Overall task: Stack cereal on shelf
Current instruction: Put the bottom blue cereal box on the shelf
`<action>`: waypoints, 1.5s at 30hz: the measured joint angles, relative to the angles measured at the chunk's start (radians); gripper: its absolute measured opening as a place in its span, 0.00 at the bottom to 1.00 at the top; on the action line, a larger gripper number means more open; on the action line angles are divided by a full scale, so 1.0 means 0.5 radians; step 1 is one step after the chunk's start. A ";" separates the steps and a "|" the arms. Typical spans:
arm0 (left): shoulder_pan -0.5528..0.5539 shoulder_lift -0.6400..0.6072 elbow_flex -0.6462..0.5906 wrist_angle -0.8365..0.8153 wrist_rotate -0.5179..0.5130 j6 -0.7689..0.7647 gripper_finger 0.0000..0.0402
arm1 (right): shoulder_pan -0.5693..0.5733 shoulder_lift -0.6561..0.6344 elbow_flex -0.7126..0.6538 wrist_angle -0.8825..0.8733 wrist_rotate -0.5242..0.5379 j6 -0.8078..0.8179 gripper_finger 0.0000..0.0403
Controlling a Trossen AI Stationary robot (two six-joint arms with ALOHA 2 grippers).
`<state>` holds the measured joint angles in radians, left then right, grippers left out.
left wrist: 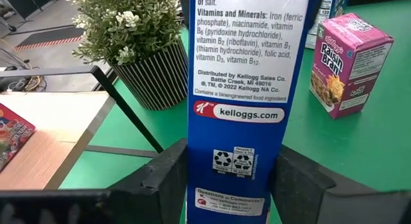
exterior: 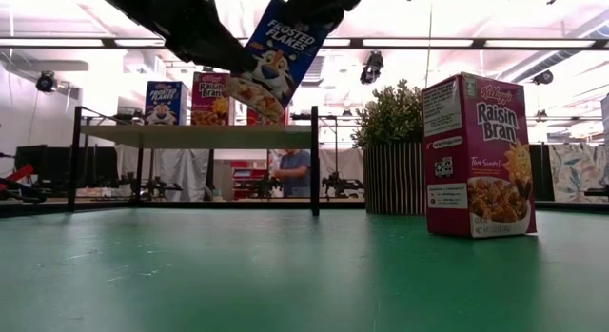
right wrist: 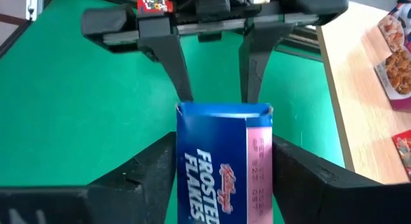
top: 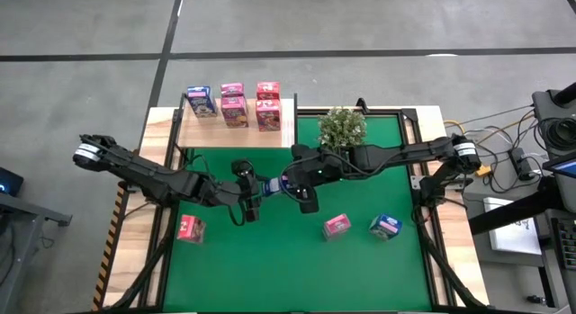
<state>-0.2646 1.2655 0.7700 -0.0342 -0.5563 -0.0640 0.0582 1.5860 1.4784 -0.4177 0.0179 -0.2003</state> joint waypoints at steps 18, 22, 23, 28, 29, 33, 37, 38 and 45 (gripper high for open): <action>-0.096 -0.193 -0.015 0.349 0.100 0.337 0.42 | 0.015 -0.519 -0.116 0.097 0.013 -0.124 0.65; -0.113 -0.300 -0.090 0.594 0.270 0.423 0.42 | 0.015 -0.668 -0.385 0.363 0.008 -0.145 0.64; -0.114 -0.329 -0.122 0.661 0.303 0.434 0.42 | 0.015 -0.698 -0.462 0.428 0.002 -0.146 0.64; -0.112 -0.461 -0.271 0.948 0.347 0.449 0.42 | 0.015 -0.801 -0.867 0.881 -0.001 -0.135 0.64; -0.112 -0.485 -0.306 1.006 0.348 0.448 0.42 | 0.015 -0.802 -0.947 1.008 -0.001 -0.133 0.65; -0.112 -0.563 -0.405 1.207 0.348 0.449 0.42 | 0.014 -0.762 -1.233 1.557 -0.003 -0.130 0.65; -0.111 -0.594 -0.475 1.356 0.348 0.449 0.42 | 0.014 -0.632 -1.435 2.209 -0.007 -0.123 0.65; -0.111 -0.596 -0.480 1.380 0.347 0.448 0.42 | 0.014 -0.587 -1.466 2.356 -0.008 -0.122 0.65; -0.103 -0.566 -0.485 1.577 0.347 0.526 0.42 | 0.014 -0.168 -1.478 3.146 -0.054 -0.135 0.65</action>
<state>-0.3161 0.9828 0.5276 0.7545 -0.3826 0.1988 0.0650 1.5021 0.7396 1.1552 -0.0090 -0.2676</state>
